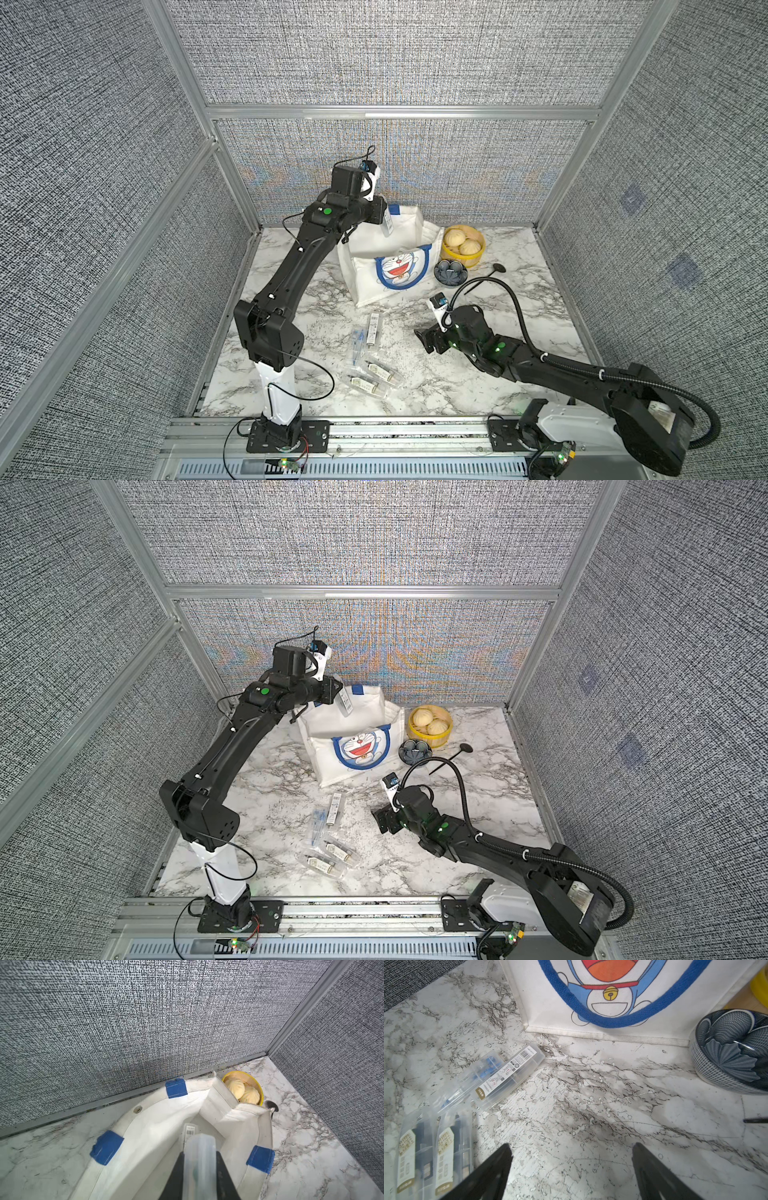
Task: Put the compass set into the canvas bag
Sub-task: Place the compass set in the canvas bag.
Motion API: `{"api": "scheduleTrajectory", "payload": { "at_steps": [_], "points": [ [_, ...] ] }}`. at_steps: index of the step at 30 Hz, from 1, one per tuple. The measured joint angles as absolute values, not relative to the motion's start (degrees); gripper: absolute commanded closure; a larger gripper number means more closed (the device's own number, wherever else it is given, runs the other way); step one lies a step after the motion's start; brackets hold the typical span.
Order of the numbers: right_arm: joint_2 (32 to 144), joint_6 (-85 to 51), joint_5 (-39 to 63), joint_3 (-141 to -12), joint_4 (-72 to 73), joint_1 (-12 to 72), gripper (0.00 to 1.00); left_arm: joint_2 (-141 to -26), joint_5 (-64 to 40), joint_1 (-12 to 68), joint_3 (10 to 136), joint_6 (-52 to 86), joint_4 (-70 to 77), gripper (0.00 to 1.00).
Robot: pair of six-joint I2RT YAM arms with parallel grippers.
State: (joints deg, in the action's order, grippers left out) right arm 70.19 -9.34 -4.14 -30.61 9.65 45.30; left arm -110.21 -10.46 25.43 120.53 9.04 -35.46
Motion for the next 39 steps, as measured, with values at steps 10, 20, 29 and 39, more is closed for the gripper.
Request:
{"api": "scheduleTrajectory", "payload": {
  "at_steps": [10,20,29,39],
  "points": [
    [70.96,-9.98,-4.25,-31.18,9.37,45.36,0.10,-117.36,-10.02,25.15,121.40,7.25,-36.18,0.98],
    [72.12,-10.15,-4.23,-31.57,9.32,45.36,0.10,-121.80,-8.97,25.26,121.27,5.56,-36.10,0.98],
    [72.53,-10.15,-4.21,-31.88,9.28,45.36,0.10,-125.89,-9.32,25.36,121.47,4.95,-36.10,0.98],
    [72.62,-10.15,-4.21,-31.92,9.26,45.41,0.10,-128.64,-9.80,25.41,122.54,4.69,-37.21,0.81]
  ]
}}
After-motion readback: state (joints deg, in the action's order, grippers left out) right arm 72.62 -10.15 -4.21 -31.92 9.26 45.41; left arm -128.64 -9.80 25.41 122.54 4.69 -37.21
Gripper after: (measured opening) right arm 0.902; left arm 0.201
